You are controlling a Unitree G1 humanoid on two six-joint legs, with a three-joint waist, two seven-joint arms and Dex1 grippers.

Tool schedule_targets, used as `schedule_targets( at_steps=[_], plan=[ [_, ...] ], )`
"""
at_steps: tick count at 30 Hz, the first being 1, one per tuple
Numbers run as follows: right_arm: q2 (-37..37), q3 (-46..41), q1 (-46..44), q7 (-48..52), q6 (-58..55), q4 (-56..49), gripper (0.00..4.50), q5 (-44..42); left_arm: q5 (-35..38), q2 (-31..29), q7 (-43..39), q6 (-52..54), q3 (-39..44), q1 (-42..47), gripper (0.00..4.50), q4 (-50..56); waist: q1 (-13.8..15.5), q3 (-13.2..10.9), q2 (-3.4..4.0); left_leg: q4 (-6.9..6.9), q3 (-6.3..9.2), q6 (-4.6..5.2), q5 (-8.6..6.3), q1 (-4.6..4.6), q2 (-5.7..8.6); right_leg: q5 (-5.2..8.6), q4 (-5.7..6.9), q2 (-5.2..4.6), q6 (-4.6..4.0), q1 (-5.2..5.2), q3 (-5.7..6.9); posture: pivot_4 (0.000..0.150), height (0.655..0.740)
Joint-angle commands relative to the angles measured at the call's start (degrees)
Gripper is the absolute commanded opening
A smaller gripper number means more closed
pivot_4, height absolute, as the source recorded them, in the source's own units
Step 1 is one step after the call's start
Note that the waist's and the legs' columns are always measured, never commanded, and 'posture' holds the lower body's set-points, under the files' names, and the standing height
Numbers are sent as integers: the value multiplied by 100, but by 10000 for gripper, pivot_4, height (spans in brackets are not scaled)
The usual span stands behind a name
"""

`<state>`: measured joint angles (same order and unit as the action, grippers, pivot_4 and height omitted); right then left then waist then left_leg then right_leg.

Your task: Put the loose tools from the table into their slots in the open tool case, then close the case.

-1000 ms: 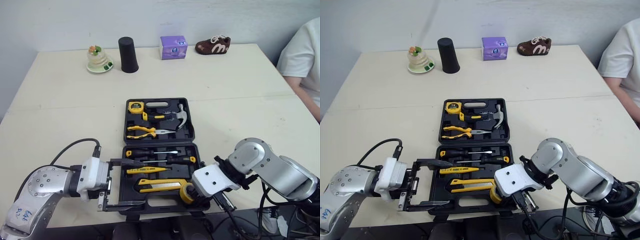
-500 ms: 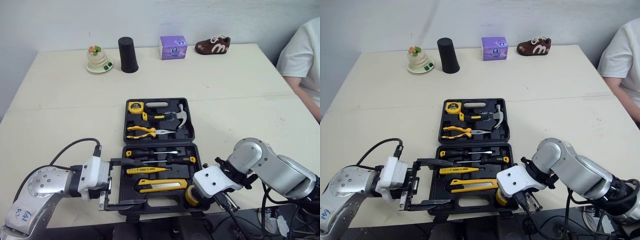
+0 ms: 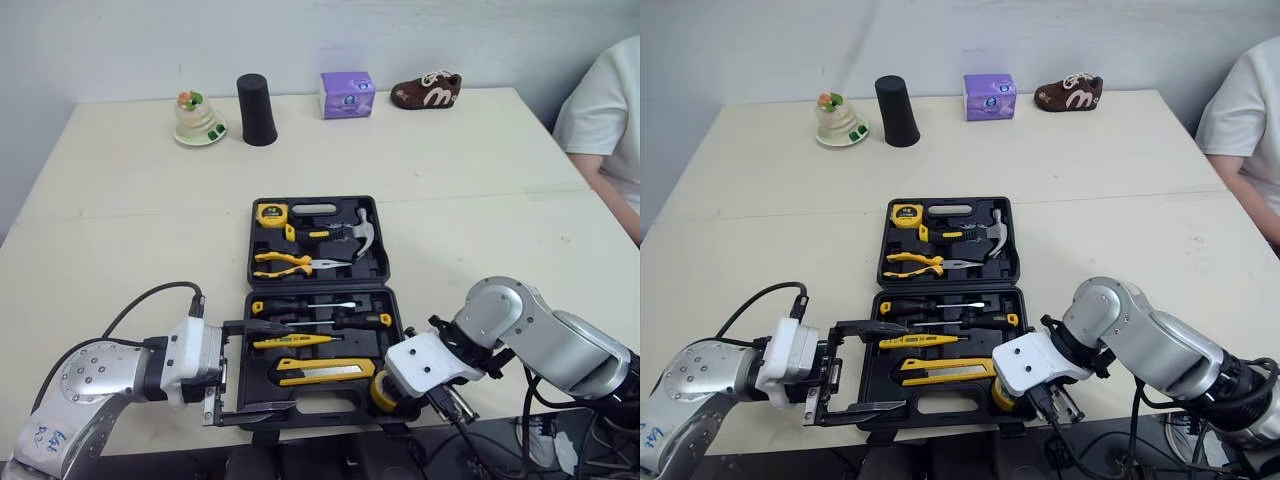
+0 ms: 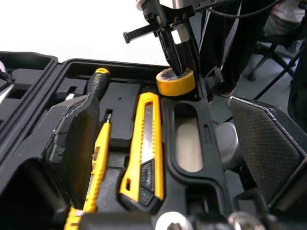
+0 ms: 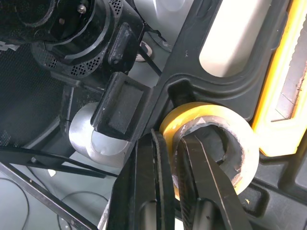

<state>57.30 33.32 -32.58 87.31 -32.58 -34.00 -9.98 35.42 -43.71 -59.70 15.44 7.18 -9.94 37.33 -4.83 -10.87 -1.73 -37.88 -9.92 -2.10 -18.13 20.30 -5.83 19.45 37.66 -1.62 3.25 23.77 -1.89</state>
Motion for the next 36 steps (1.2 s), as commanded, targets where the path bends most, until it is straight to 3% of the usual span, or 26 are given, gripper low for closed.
schedule_targets(
  at_steps=[1, 5, 7, 8, 12, 22, 26, 30, 33, 34, 36],
  plan=[
    [9, 73, 97, -12, 69, -140, 529, 157, -79, 61, -55, -245, 18, -161, 45000, 53, -1, 0, -1, 0, 0, 0, 0, -1, 0, 0, 0, 0, 0, 0, 0, 1500, 7400],
    [-61, 98, 109, -59, 66, -160, 529, 203, -123, 85, -38, -337, 8, -228, 45000, 35, -4, 1, -2, 0, 0, 0, 0, -1, 0, 0, -1, -1, -1, 0, 0, 1500, 7400],
    [-61, 104, 105, -38, 49, -160, 9836, 208, -140, 92, -20, -351, 6, -220, 45000, 21, -3, 2, -2, 0, 0, 0, 0, -1, 0, 0, -1, 0, -1, -1, 0, 1500, 7400],
    [-61, 97, 99, -7, 40, -165, 10829, 182, -144, 94, -14, -352, 7, -211, 45000, 13, -4, 1, -2, 0, 0, 0, 0, -1, 0, 0, -1, 0, -1, -1, 0, 1500, 7400],
    [-78, -141, 112, 39, 192, -192, 27278, -18, -166, 100, 8, -355, 14, -170, 45000, -19, 2, 2, -3, 4, 0, -1, -2, -1, -1, 3, -3, 0, -5, -1, 2, 1500, 7400],
    [597, -1183, 608, 408, 284, -375, 27278, -1264, -194, 84, -15, -379, -45, -38, 45000, -167, 3, 1, -4, 3, -1, 8, -9, 0, 0, 2, -10, -2, -3, -3, 3, 1500, 7400],
    [286, -1997, 1088, -32, 407, -161, 27278, -1994, -183, 44, -36, -369, -5, -7, 45000, -186, 0, 1, -4, 3, -1, 8, -9, -1, -1, 0, -9, 0, 0, -4, 2, 1500, 7400],
    [-203, -2707, 1800, -317, 680, -27, 16749, -2568, -193, -10, -79, -371, 47, 33, 45000, -229, 7, 2, -8, 3, 3, 8, -9, -1, 0, 0, -10, 3, 1, -9, 2, 1500, 7400],
    [-570, -2756, 2336, -500, 1263, 125, 3182, -2336, -189, -51, -111, -358, 59, 131, 45000, -297, 27, 10, -22, 7, 7, 7, -10, -2, -1, -1, -17, 5, 2, -14, 5, 1500, 7400],
    [-720, -2696, 2457, -614, 1474, 258, 662, -2151, -182, -66, -102, -336, 47, 181, 45000, -305, 25, 10, -22, 7, 6, 7, -10, -1, 0, -1, -18, 4, 3, -14, 5, 1500, 7400],
    [-955, -2600, 2579, -747, 1746, 472, 662, -1942, -176, -82, -110, -323, 38, 243, 45000, -343, 21, 9, -23, 3, 4, 8, -9, -1, 1, -4, -18, 3, 7, -14, 2, 1500, 7400]
  ],
)
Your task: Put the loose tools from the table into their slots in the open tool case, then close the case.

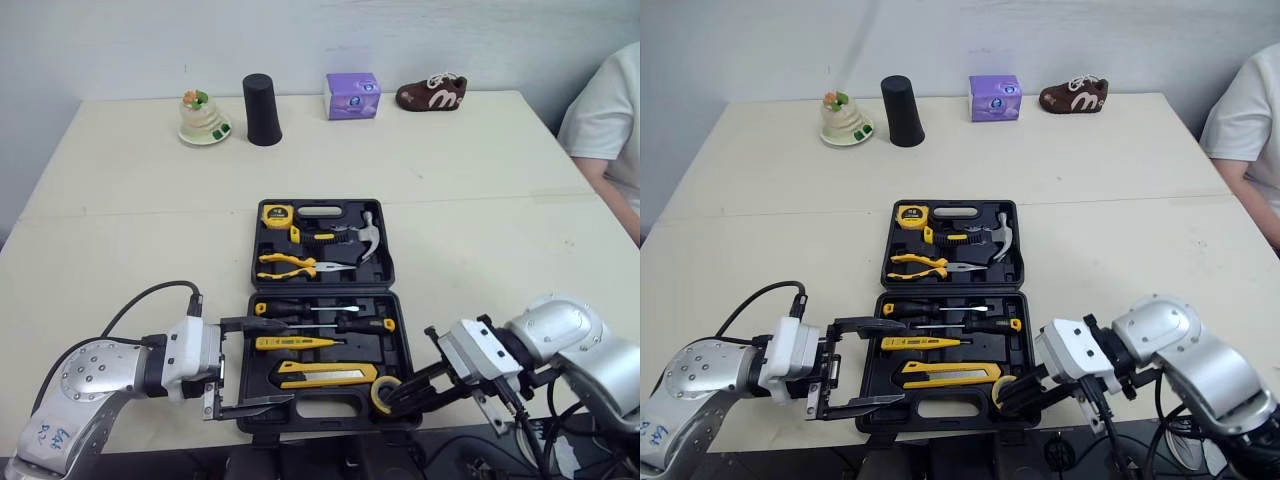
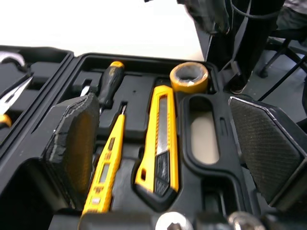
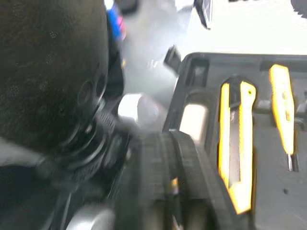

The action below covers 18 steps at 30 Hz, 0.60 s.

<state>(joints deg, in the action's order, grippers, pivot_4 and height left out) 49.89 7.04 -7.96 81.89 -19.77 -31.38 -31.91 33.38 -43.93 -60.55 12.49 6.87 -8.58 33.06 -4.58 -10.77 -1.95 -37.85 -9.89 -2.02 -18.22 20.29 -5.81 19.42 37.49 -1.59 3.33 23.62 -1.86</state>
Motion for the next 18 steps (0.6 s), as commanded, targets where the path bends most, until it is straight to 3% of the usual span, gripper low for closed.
schedule_targets(
  at_steps=[1, 12, 18],
  plan=[
    [-260, 94, 186, -262, 442, 310, 662, 314, 24, -76, -43, -29, 77, 128, 45000, 65, -14, 0, -1, -5, -1, 1, 0, 0, 0, -2, 0, 0, 4, -2, -1, 1500, 7400],
    [-691, 1051, 736, -407, 2305, 1931, 662, 1873, 32, -381, -211, 10, 440, 269, 45000, -302, -22, 7, -13, -5, -6, -1, 1, -11, 0, -3, 4, 3, 4, -9, -1, 1500, 7400],
    [-936, 978, 708, -672, 2541, 2378, 662, 1673, -42, -428, -225, 1, 436, 383, 45000, -435, -27, 48, -79, 8, -9, -8, 5, -58, -5, 0, 4, 1, -6, -46, -1, 1500, 7400]
  ],
)
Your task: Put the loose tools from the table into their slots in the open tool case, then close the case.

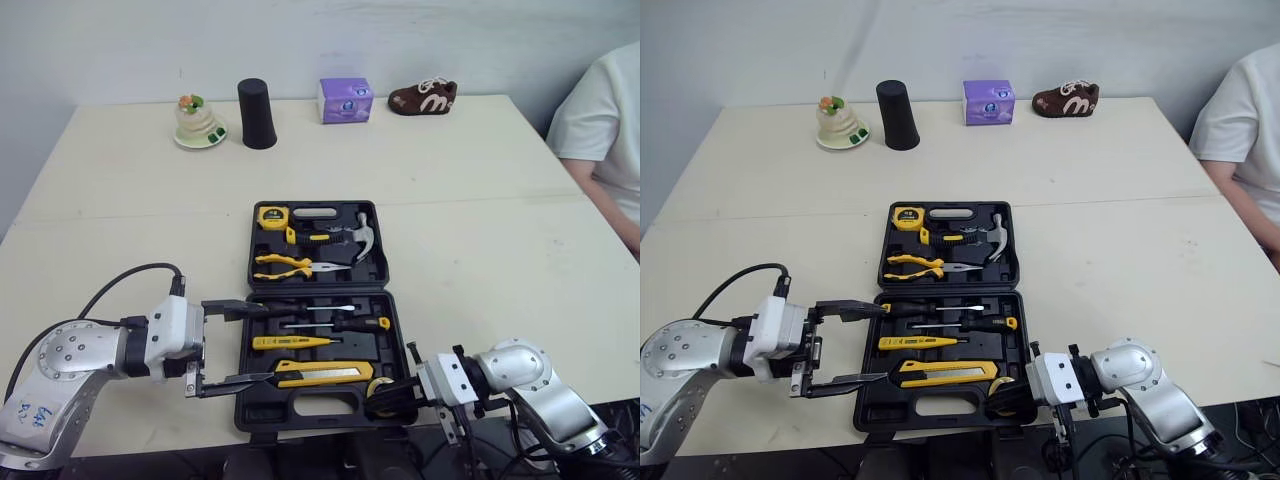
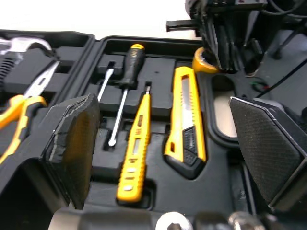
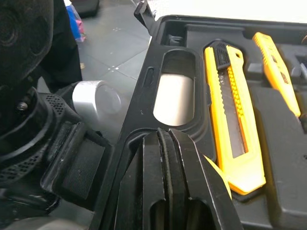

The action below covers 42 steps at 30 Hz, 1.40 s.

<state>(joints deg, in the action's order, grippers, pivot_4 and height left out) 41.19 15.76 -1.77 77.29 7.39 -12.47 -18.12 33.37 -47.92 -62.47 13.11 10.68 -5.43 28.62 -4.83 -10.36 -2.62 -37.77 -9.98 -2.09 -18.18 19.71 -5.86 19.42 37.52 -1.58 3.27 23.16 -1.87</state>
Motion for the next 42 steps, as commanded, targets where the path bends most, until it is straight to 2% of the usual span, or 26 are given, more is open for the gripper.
schedule_targets(
  at_steps=[1, 3, 6, 13, 16, 19, 22, 26, 29, 30, 42],
  plan=[
    [-108, 93, 56, -242, -197, 476, 662, 246, -65, -23, -41, -82, 43, 82, 45000, -28, -4, 12, -21, 13, -1, -2, 0, -27, 0, 3, -5, -2, -8, -24, 0, 1500, 7400],
    [-137, -47, -78, -315, -434, 228, 662, -10, -115, 14, 28, -93, 51, 164, 45000, -114, -2, 16, -25, 53, 2, 11, -8, -73, -2, 13, -28, -9, -43, -62, 1, 1500, 7400],
    [-61, -220, -216, -414, -817, -126, 662, -293, -168, 35, 76, -98, 87, 310, 45000, -300, 8, 10, -15, 66, 13, 19, 3, -67, -6, -3, -51, -8, -70, -57, 1, 1500, 7400],
    [580, -1642, -250, -1337, -2716, -1633, 662, -1694, -345, 147, 721, 123, 359, 890, 45000, -1111, 38, -7, 12, 67, 13, 12, -1, -41, -1, -26, -49, -16, -28, -31, -1, 1500, 7400],
    [824, -2156, -297, -1526, -2927, -1481, 662, -1665, -471, 241, 961, 145, 390, 1101, 45000, -1469, 47, -8, 13, 70, 13, -2, -15, -37, -4, -23, -61, -6, -23, -30, 2, 1500, 7400],
    [1022, -2507, -433, -1680, -2899, -862, 662, -1358, -749, 287, 1155, 85, 310, 1253, 45000, -1868, 43, -8, 13, 63, 2, 1, -22, 0, 1, -15, -61, -3, -20, 8, -3, 1500, 7400],
    [1235, -2540, -512, -1718, -2726, -213, 0, -902, -1025, 223, 1157, 80, 133, 1353, 36911, -2231, 50, -7, 14, 44, -6, 3, -17, 55, 8, -18, -56, 3, -14, 61, -5, 1500, 7400],
    [1264, -2373, -587, -1702, -2539, 235, 0, -529, -1344, 72, 1012, 53, -101, 1418, 18226, -2523, 38, -11, 20, 48, -12, -2, -17, 60, 6, -9, -54, 10, -4, 74, -7, 1500, 7400],
    [1104, -1924, -792, -1890, -2517, 504, 0, -65, -1538, 107, 1040, 109, -256, 1431, 3445, -2651, 6, -12, 22, 46, -17, -6, -14, 59, 5, -8, -45, 12, -3, 77, -10, 1500, 7400],
    [1013, -1769, -890, -1949, -2427, 563, 0, 91, -1577, 143, 1048, 133, -310, 1435, 155, -2654, 0, -12, 22, 45, -19, -9, -12, 57, 5, -9, -41, 11, -3, 77, -12, 1500, 7400],
    [126, -931, -1737, -2086, -2542, 697, 0, 481, -1545, 539, 1217, 724, -750, 1347, 155, -1887, 8, -18, 32, 19, -17, -19, 2, 56, 6, -9, 10, 9, -2, 85, -16, 1500, 7400]
  ],
)
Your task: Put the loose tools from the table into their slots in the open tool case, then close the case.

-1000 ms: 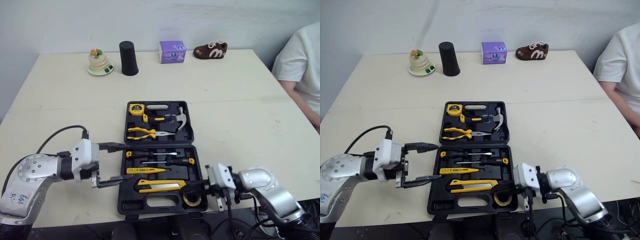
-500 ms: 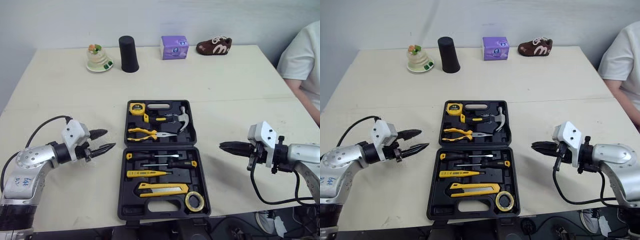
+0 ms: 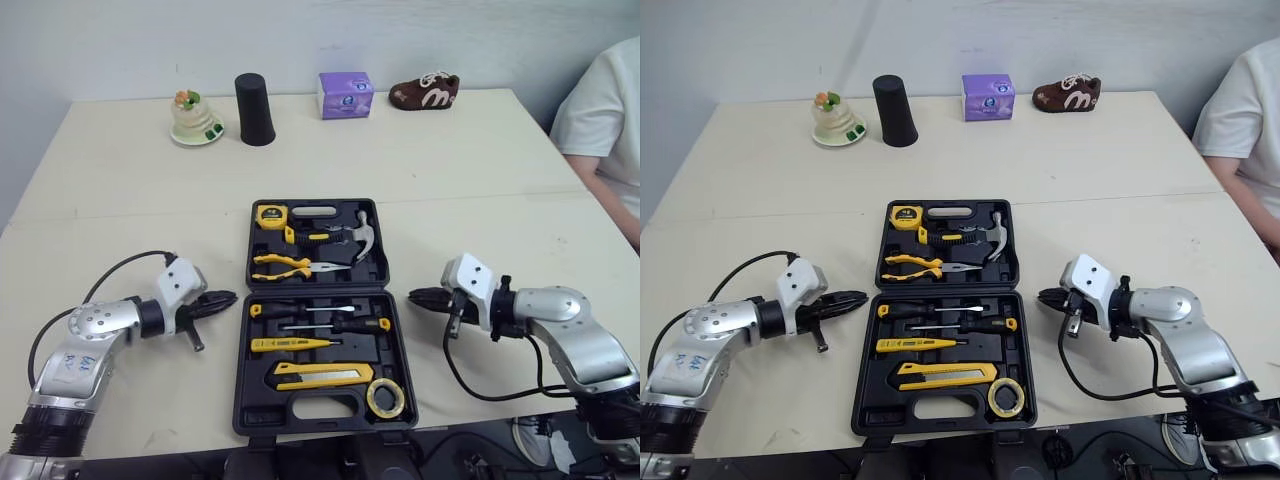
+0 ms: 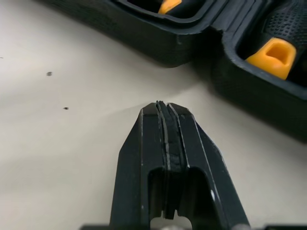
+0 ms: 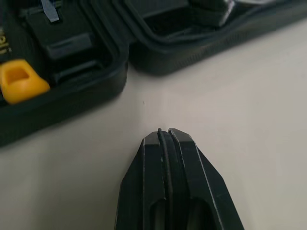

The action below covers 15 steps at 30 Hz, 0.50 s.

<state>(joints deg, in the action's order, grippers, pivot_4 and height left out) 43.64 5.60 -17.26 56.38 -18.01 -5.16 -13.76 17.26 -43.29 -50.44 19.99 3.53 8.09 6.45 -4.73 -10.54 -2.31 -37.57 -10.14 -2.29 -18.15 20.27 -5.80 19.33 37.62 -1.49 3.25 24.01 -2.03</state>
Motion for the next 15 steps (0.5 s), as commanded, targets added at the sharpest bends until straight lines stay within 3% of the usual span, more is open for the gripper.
schedule_targets(
  at_steps=[1, 15],
  plan=[
    [-168, 140, -250, 17, 17, 18, 0, 81, 56, 127, 52, 36, -57, 15, 155, 372, -3, 0, 0, -3, 0, 0, 0, 0, 0, 0, 2, 0, 0, 0, 0, 1500, 7400],
    [-538, 253, -1098, 98, 549, 1285, 0, 468, -503, 801, 501, 165, -647, 721, 155, -6, 37, -5, 8, -43, 2, 18, 2, 7, 10, -10, 21, -5, 16, -3, -3, 1500, 7400]
  ],
)
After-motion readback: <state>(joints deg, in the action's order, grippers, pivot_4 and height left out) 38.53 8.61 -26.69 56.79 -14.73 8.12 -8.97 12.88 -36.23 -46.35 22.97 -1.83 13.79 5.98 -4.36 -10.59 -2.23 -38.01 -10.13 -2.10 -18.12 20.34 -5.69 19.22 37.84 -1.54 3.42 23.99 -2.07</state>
